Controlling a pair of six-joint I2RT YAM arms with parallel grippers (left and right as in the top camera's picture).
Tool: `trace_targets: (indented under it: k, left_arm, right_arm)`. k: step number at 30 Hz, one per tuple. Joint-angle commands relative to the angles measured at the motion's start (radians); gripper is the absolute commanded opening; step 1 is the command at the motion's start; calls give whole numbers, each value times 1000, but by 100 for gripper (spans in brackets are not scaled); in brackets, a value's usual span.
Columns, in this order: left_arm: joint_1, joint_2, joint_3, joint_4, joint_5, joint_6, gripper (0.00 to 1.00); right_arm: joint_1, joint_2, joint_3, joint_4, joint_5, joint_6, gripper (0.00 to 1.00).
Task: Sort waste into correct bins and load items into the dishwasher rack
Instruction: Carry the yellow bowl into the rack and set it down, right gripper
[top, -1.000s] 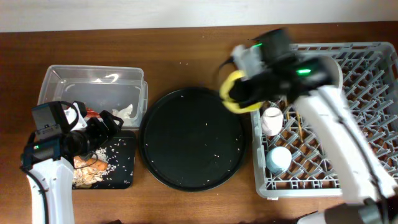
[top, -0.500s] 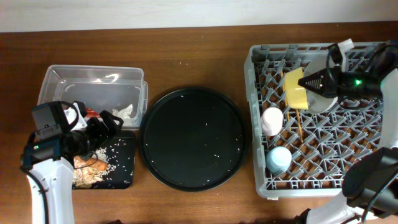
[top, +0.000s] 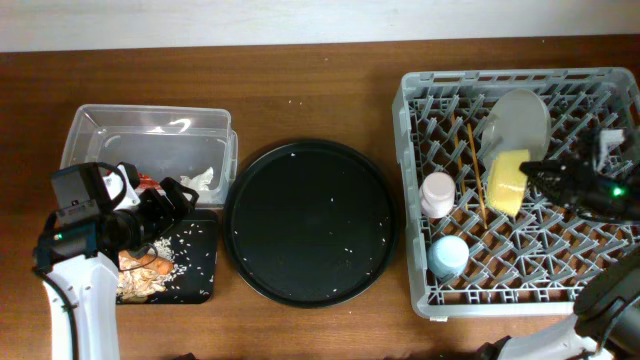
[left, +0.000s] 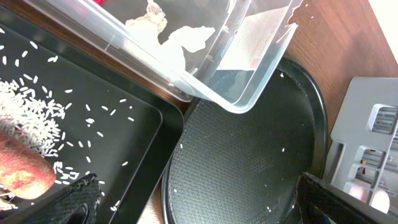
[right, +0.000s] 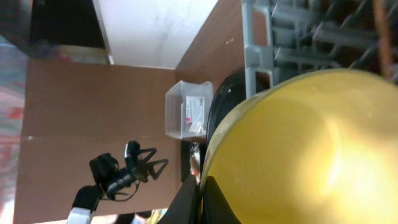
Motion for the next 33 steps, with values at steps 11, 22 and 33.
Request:
trace_targets:
  k: [11, 22, 33]
  left_arm:
    - [4, -13, 14, 2, 10, 16, 99]
    - [4, -13, 14, 2, 10, 16, 99]
    - [4, -13, 14, 2, 10, 16, 99]
  right_arm:
    - [42, -5, -35, 30, -63, -61, 4]
    - [99, -5, -82, 73, 16, -61, 4]
    - [-129, -4, -97, 266, 176, 209, 4]
